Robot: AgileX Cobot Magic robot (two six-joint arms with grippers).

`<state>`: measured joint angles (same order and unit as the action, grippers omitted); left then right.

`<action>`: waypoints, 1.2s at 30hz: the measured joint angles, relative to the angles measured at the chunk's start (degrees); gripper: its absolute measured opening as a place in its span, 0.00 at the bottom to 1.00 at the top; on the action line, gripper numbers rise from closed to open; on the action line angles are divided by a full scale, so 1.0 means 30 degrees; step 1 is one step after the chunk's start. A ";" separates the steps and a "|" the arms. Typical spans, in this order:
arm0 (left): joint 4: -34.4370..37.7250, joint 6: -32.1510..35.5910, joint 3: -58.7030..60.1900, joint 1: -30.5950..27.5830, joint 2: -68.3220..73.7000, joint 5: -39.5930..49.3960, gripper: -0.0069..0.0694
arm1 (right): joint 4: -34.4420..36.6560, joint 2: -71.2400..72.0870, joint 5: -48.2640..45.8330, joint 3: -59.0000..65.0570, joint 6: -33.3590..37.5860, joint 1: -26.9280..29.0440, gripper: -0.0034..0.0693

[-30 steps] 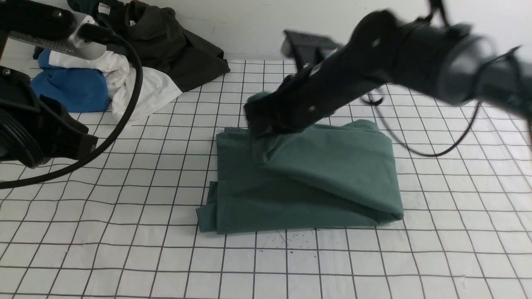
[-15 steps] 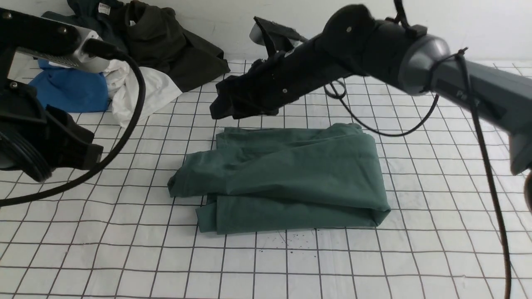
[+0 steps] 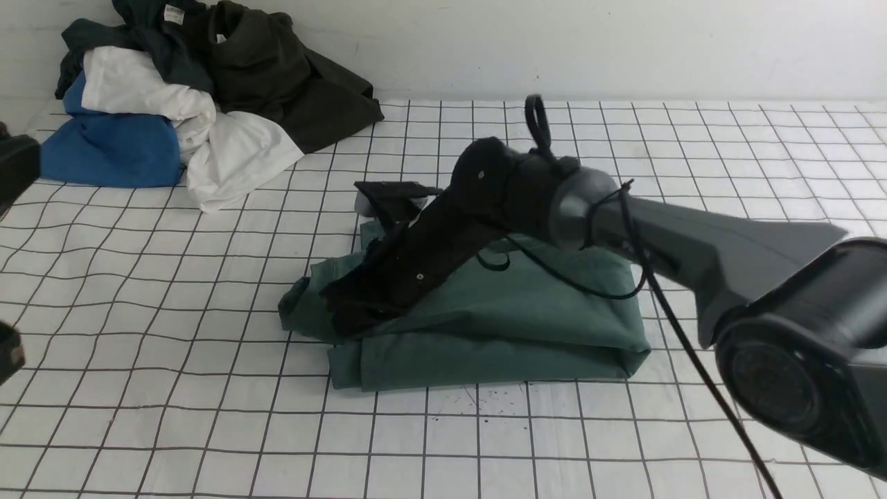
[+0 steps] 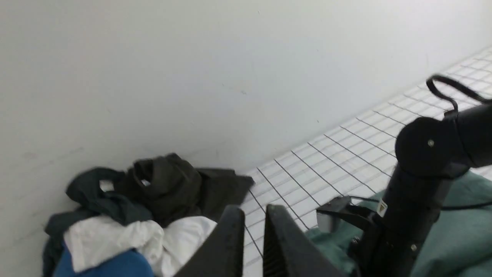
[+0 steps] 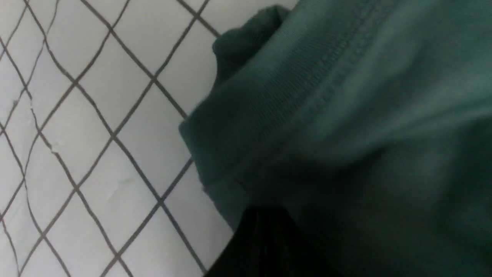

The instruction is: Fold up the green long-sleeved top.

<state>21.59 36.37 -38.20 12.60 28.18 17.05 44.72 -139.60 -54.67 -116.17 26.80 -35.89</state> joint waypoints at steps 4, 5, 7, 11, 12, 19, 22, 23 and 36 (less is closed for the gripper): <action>0.0299 0.0719 0.1919 0.0000 -0.1941 -0.2831 0.18 | 0.0243 0.1168 -0.0353 0.0019 0.0895 0.0124 0.03; 0.0317 0.0765 0.2510 0.0000 -0.2435 -0.3829 0.18 | -0.0311 0.1947 -0.0590 0.0062 0.1061 0.0211 0.03; 0.0402 0.0762 0.3320 0.0000 -0.3455 -0.5361 0.18 | -0.1969 0.4072 -0.1164 0.0079 0.1161 0.0322 0.03; 0.0481 0.0708 0.4764 0.0000 -0.5447 -0.7762 0.18 | -0.7807 0.8967 -0.2239 0.0059 0.0391 0.0422 0.03; 0.0530 0.0708 0.5141 0.0000 -0.6011 -0.8238 0.18 | -0.9537 1.0327 -0.2569 0.0030 -0.0113 0.0422 0.03; 0.0605 0.0708 0.7334 0.0000 -0.8397 -0.9647 0.18 | -1.7191 1.8199 -0.5247 0.0455 -0.4317 0.1003 0.03; 0.0605 0.0693 0.8025 0.0000 -0.8494 -0.9626 0.18 | -1.7680 2.1566 -0.5242 0.2510 -0.5277 0.1330 0.03; 0.0605 0.0693 0.8212 0.0000 -0.8494 -0.9580 0.18 | -1.7679 2.3036 -0.5031 0.3758 -0.5440 0.1358 0.03; 0.0605 0.0693 0.8943 0.0000 -0.8551 -0.8674 0.18 | -1.9520 4.5790 1.5469 3.0069 -0.8583 0.1420 0.03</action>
<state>23.40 38.45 -11.37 12.60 2.53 -8.97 -13.84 -2.23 -8.26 -25.96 1.05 -31.64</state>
